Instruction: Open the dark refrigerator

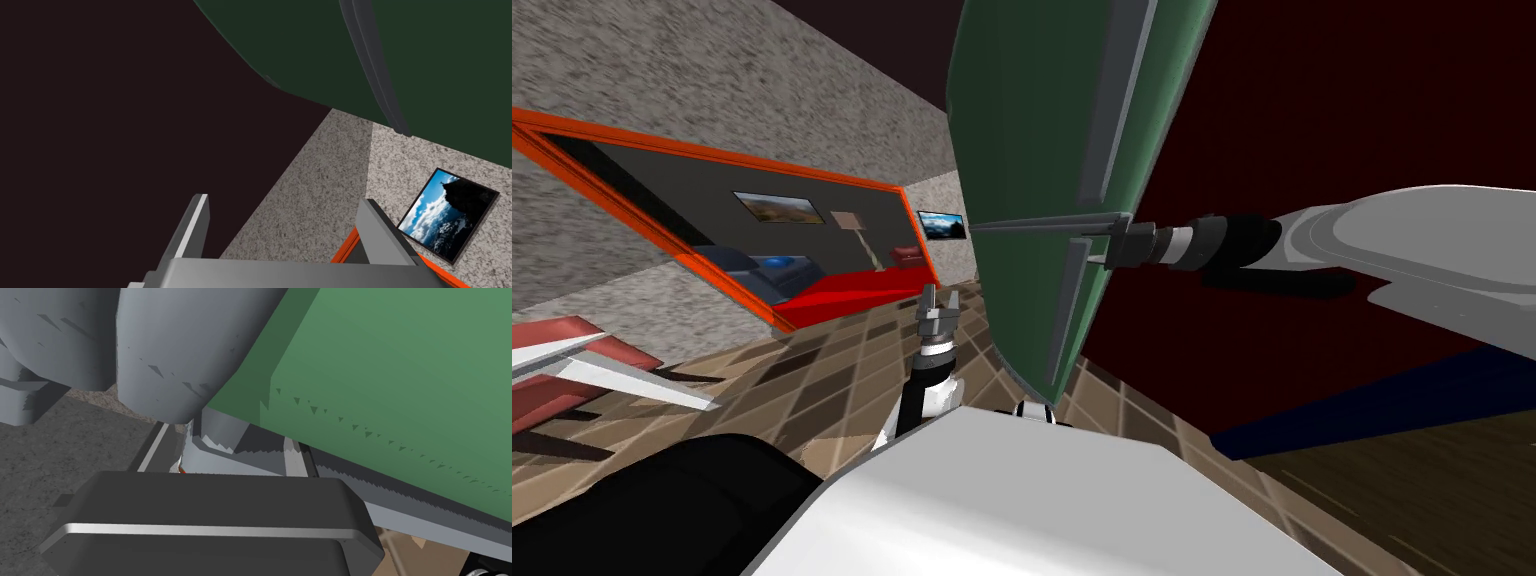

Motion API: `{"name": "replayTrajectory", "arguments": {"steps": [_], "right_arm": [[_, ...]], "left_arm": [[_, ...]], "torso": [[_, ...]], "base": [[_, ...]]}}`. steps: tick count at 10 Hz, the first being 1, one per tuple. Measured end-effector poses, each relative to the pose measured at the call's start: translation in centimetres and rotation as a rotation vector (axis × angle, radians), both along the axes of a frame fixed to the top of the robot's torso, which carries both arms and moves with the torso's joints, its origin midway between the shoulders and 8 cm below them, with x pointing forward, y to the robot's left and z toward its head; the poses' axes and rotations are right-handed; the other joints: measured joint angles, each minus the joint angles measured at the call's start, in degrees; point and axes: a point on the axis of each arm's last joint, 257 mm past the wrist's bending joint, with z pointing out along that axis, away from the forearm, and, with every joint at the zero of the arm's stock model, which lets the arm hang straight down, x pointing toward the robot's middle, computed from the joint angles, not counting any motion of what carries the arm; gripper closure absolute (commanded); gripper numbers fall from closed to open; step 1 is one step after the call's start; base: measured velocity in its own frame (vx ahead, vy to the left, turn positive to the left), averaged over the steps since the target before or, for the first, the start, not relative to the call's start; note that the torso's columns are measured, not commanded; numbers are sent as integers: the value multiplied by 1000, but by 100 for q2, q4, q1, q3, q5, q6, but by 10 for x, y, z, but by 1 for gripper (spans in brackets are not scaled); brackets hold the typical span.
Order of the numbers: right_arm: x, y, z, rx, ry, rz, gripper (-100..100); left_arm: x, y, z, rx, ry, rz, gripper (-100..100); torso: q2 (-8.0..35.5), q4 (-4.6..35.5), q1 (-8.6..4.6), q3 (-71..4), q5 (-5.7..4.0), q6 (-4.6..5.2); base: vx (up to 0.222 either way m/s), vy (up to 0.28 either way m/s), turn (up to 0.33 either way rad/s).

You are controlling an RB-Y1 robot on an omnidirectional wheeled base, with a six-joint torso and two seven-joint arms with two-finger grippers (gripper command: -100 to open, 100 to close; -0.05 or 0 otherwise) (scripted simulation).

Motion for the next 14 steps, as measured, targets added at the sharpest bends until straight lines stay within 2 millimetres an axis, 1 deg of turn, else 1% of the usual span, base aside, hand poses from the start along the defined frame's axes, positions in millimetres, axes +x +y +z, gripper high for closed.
{"name": "replayTrajectory", "arguments": {"steps": [2,3,4,5,7,9,10,11,12,14], "right_arm": [[-19,22,-1,0,-5,59,100],[-29,30,0,-3,-3,89,100],[-31,32,1,-3,-5,94,100],[-25,30,5,-12,-18,69,100],[-13,26,6,-24,-23,20,100],[-2,23,2,-19,10,-11,100],[4,18,3,-25,5,-37,100],[9,14,2,-27,5,-57,100],[11,13,-1,-25,17,-66,100],[21,5,2,-36,9,-108,100]], "left_arm": [[0,0,0,0,0,0,0],[0,0,0,0,0,0,0],[0,0,0,0,0,0,0],[0,0,0,0,0,0,0],[0,0,0,0,0,-1,0],[0,0,0,0,0,0,0],[0,0,0,0,0,0,0],[0,0,0,0,0,0,0],[0,0,0,0,0,0,0],[0,0,0,0,0,0,0]], "torso": [[-13,-5,-6,-9,0,-2],[-8,-2,-10,-7,0,-3],[-1,0,4,-7,6,-14],[16,1,71,0,30,-26],[-8,2,106,-14,51,-36],[-49,-6,42,-37,35,-44],[-40,-8,77,-38,44,-56],[-45,-13,82,-34,45,-52],[-63,-20,55,-44,39,-51],[-56,-18,117,-48,57,-61]], "base": [[121,17,-308],[48,6,-40],[-126,131,116],[-158,137,45],[-182,163,76],[-128,105,54],[-147,132,50],[-50,54,-16],[-92,122,100],[-106,112,33]]}}
